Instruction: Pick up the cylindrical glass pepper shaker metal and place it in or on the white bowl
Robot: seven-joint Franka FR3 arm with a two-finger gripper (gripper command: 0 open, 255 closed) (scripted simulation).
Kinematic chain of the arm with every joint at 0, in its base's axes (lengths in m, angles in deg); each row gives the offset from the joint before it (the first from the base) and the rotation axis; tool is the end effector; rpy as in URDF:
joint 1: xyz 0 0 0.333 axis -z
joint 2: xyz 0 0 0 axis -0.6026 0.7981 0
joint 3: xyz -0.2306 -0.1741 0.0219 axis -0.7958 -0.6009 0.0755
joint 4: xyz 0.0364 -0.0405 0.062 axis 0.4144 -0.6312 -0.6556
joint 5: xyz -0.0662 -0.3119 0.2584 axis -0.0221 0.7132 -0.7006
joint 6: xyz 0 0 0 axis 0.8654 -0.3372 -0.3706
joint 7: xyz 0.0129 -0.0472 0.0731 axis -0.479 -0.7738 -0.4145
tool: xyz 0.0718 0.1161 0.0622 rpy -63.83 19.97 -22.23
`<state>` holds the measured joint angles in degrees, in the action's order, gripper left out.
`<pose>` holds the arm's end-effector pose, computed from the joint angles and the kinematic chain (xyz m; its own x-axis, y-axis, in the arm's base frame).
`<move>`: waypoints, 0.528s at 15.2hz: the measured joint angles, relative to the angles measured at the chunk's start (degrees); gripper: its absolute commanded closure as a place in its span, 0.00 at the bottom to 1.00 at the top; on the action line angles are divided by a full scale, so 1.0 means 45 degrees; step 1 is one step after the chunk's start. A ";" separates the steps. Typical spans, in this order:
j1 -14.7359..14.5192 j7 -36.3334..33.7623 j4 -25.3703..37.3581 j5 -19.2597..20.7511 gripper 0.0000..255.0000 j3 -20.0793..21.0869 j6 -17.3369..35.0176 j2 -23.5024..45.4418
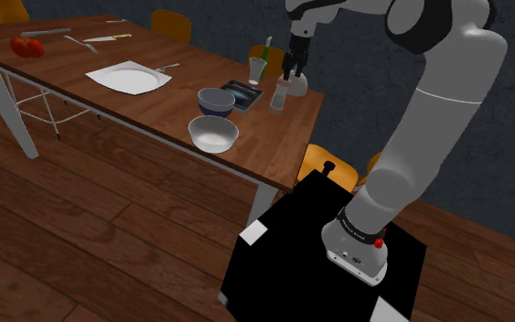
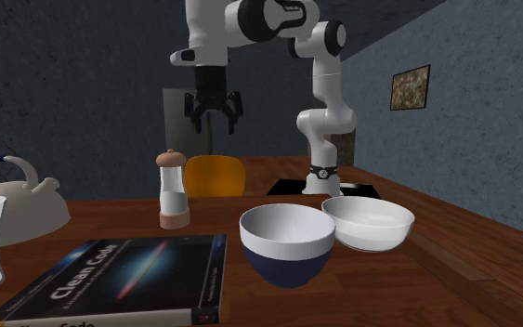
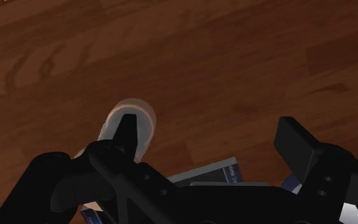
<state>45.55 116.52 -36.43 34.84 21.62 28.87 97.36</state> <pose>0.5479 -0.2811 0.3850 0.9938 0.0089 -0.1111 0.0095 -0.9999 0.0049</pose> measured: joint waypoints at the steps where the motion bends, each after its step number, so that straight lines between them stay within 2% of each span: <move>1: 0.0144 0.0242 0.0650 -0.0198 0.00 -0.0014 -0.0072 0.0568; 4: 0.0676 0.0962 0.2569 -0.0739 0.00 -0.0020 -0.0370 0.2188; 8: 0.1532 0.1656 0.5946 -0.1410 0.00 0.0137 -0.1340 0.4548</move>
<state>52.45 123.97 -9.67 28.49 22.23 22.84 117.83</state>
